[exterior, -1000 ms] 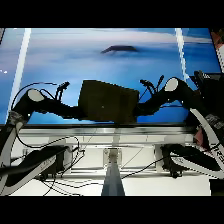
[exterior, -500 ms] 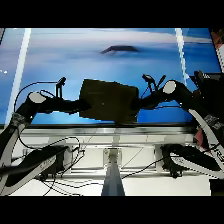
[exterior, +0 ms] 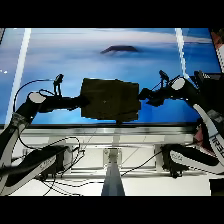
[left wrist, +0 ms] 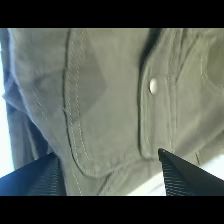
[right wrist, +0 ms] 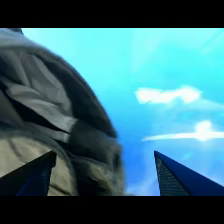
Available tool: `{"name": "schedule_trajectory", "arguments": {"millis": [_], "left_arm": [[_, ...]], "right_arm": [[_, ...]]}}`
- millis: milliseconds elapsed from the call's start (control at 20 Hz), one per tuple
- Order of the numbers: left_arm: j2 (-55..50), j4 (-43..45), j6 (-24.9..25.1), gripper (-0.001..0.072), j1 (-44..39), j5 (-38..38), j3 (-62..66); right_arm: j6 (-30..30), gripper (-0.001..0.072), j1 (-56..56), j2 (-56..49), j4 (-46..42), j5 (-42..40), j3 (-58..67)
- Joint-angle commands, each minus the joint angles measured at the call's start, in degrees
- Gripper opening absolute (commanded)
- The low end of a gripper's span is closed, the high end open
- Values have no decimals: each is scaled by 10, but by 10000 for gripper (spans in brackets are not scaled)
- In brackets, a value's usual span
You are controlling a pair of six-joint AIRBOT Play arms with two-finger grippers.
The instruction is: Fold the clothes and pants, and hang the long-sleeved shirts on hangers.
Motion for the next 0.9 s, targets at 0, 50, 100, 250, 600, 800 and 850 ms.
{"name": "schedule_trajectory", "arguments": {"millis": [0, 50, 100, 250, 600, 800, 850], "left_arm": [[0, 0, 12, 696, -3, 41, 0], [0, 0, 12, 696, -3, 42, 0], [0, 0, 12, 696, -5, 42, 0], [-2, 0, 16, 695, -8, 42, 0], [-16, 0, 80, 687, -6, 52, 10], [-4, 0, 126, 687, -2, 53, 90], [3, 0, 138, 687, -2, 53, 117]], "right_arm": [[-73, 680, 7, -60, 160, 33, -3], [-75, 680, 23, -77, 171, 20, -3], [-75, 680, 38, -91, 172, 4, -3], [-86, 676, 83, -123, 202, -32, -3], [-192, 58, 114, -105, 189, -87, 97], [-189, 56, 54, -33, 56, -88, 200], [-180, 56, 27, -8, 28, -87, 221]]}}
